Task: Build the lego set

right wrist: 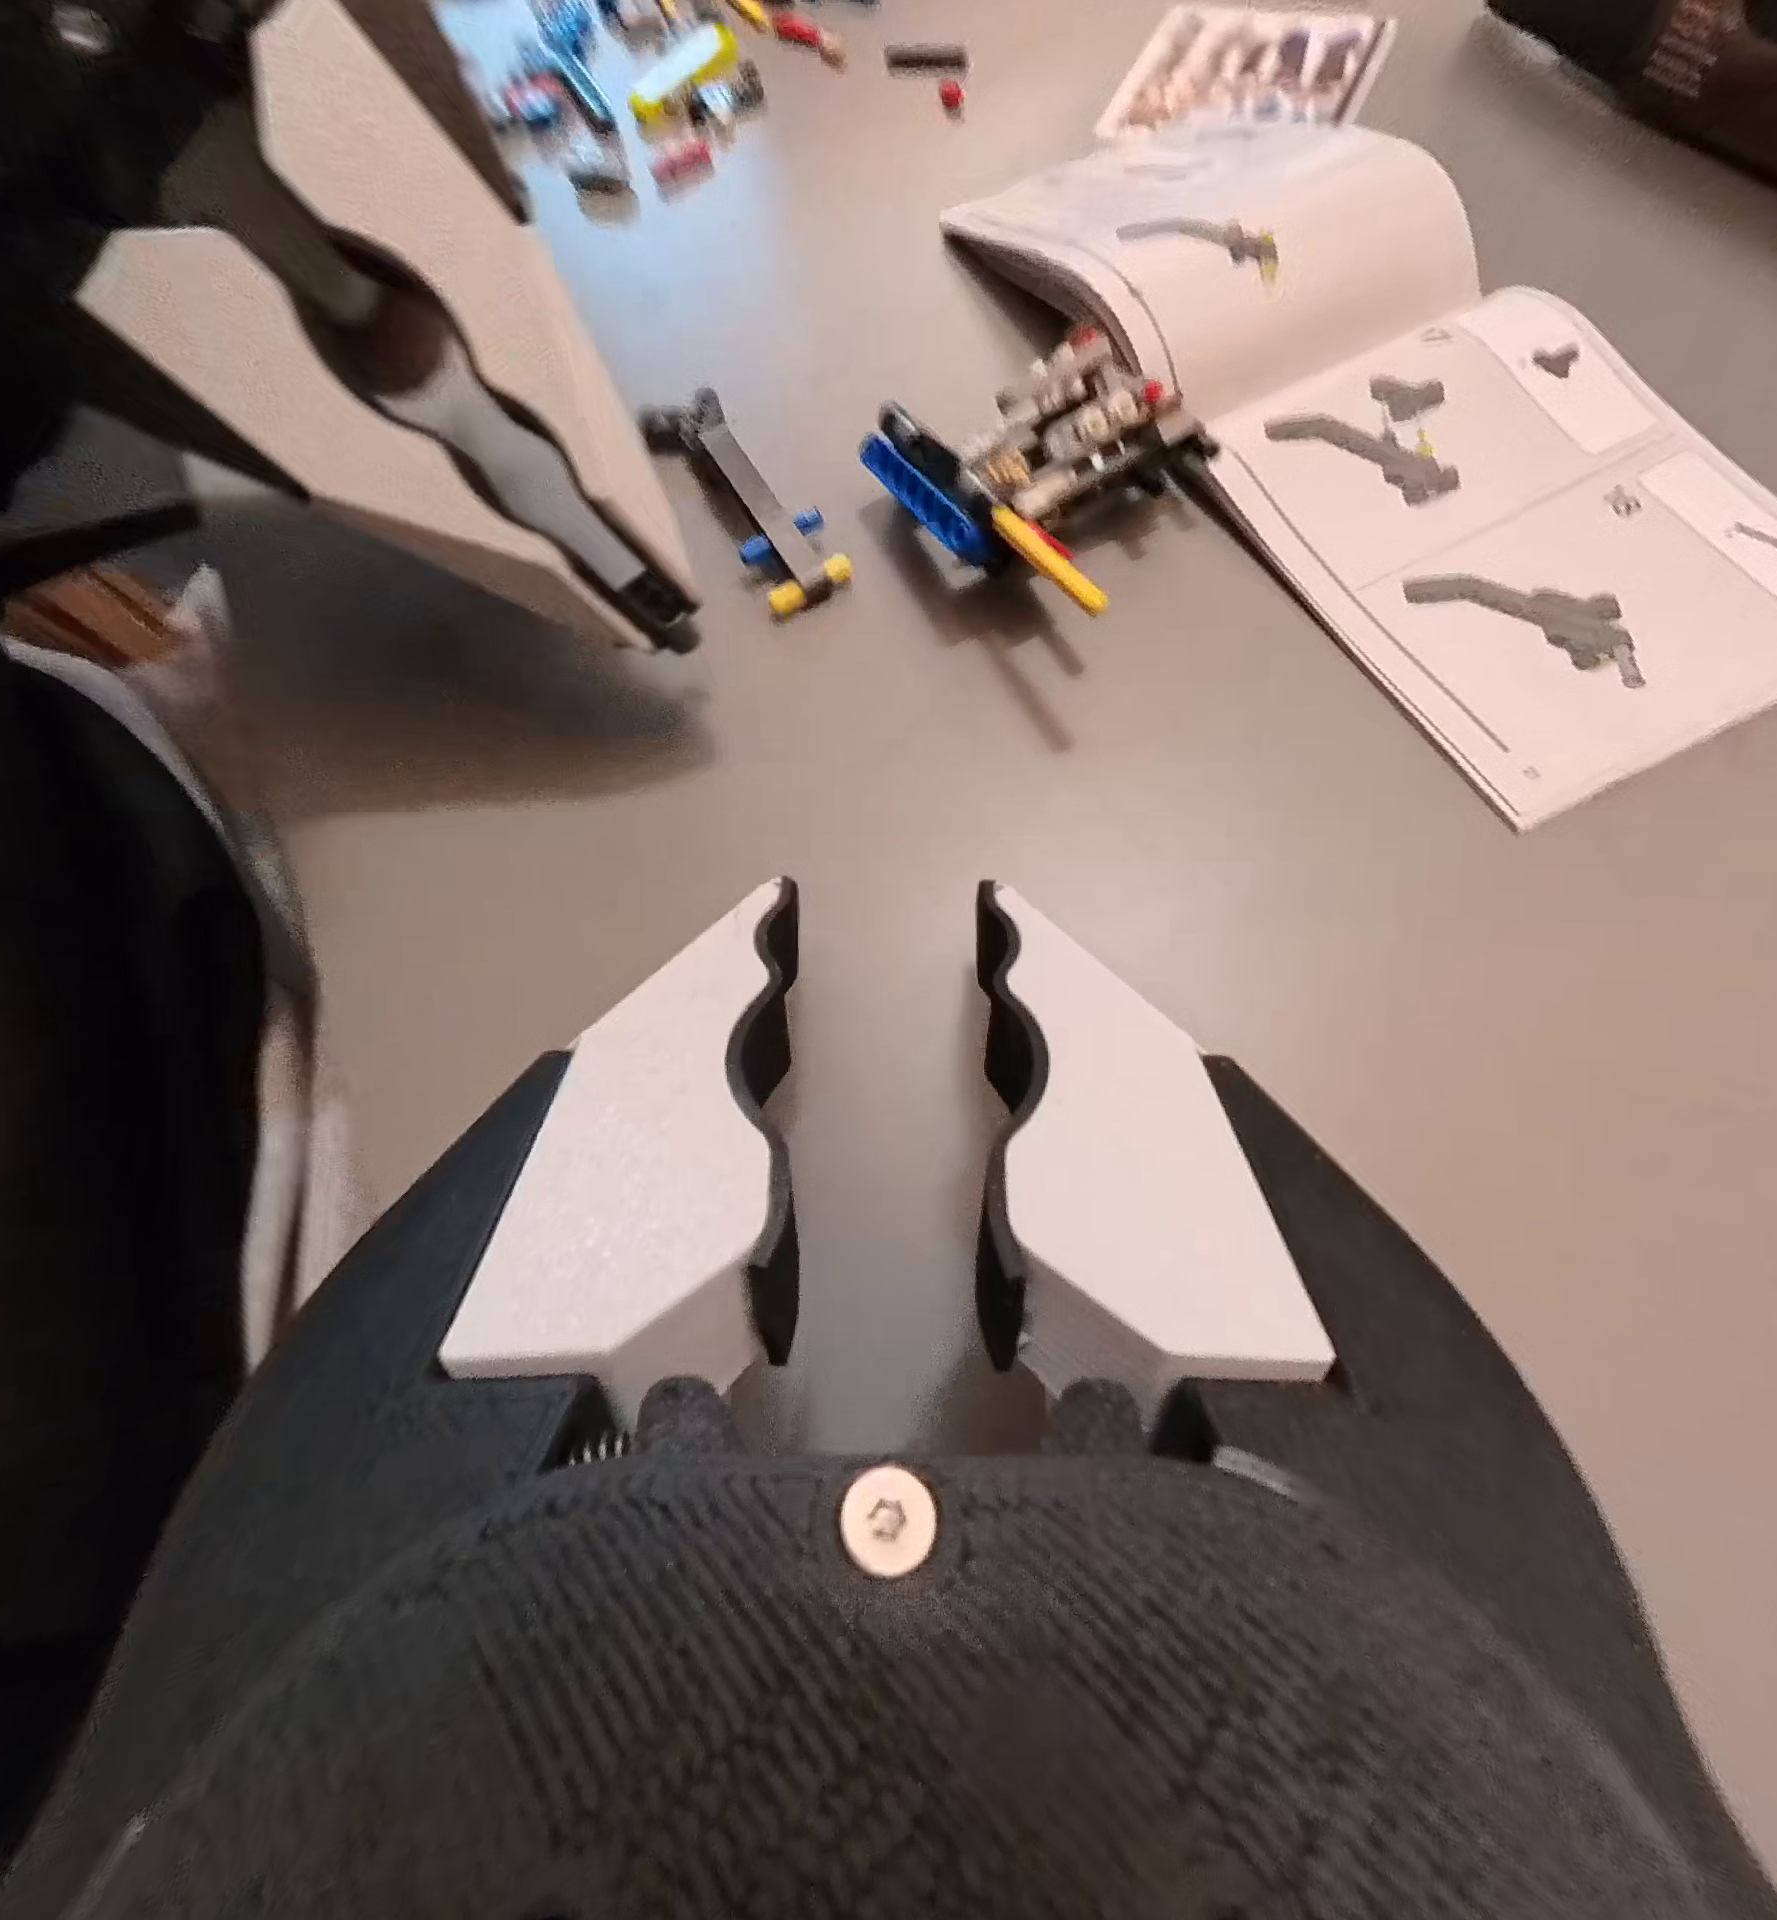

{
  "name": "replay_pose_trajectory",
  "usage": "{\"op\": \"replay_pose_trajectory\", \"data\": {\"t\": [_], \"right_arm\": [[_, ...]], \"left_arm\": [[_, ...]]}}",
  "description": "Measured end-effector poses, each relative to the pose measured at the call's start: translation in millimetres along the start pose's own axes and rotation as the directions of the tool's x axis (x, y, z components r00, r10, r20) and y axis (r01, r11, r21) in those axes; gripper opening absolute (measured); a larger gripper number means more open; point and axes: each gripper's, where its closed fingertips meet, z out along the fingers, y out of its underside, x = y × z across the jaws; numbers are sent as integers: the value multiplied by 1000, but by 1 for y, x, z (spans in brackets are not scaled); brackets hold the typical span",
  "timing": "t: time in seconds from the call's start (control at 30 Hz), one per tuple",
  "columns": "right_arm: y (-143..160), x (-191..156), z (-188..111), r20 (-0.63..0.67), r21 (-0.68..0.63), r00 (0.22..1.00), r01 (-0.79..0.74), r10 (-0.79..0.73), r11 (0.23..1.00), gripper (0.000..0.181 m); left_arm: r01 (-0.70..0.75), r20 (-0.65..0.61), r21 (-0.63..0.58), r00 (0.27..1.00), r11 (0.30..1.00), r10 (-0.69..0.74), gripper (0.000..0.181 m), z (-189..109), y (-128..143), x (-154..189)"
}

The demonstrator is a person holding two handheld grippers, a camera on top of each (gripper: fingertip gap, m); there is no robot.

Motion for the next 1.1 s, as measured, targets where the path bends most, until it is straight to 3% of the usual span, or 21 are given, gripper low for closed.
{"op": "replay_pose_trajectory", "data": {"t": [0.03,0.13,0.23,0.3,0.4,0.5,0.63,0.7,0.77,0.83,0.9,1.0,1.03,1.1], "right_arm": [[-8,-6,-1,40,44,999,-12,10,999,33],[-45,-26,-5,232,251,971,-118,59,961,32],[-78,-40,-6,412,394,906,-270,95,879,25],[-93,-50,-8,496,436,865,-328,80,838,24],[-111,-58,-12,562,483,824,-402,77,778,17],[-122,-72,-17,694,452,716,-518,78,726,18],[-133,-81,-20,836,359,539,-679,102,641,3],[-137,-81,-21,870,332,482,-725,100,604,1],[-132,-81,-11,857,303,494,-716,149,629,0],[-120,-78,2,772,312,606,-625,192,715,17],[-111,-64,3,629,374,754,-506,188,777,17],[-85,-45,7,372,343,920,-259,123,903,32],[-74,-41,10,299,301,951,-177,84,937,32],[-55,-33,18,196,197,980,-60,21,979,34]], "left_arm": [[56,-3,100,998,993,-57,5,-7,-12,-5],[296,-173,360,953,885,-249,5,-29,-44,-8],[488,-332,566,873,665,-358,6,-55,-73,-18],[571,-420,630,821,526,-387,5,-69,-83,-25],[628,-501,670,776,396,-383,5,-82,-90,-28],[635,-511,680,769,366,-385,5,-84,-88,-29],[626,-520,694,778,356,-353,5,-90,-90,-26],[603,-501,704,796,376,-339,5,-92,-89,-26],[579,-471,710,813,401,-341,5,-91,-87,-26],[560,-436,690,827,458,-354,5,-86,-81,-27],[483,-347,641,875,597,-337,5,-74,-69,-24],[157,-178,452,980,878,-84,5,-48,-38,1],[11,-158,351,986,936,47,5,-38,-24,11],[-242,-128,193,955,951,269,5,-21,-1,20]]}}
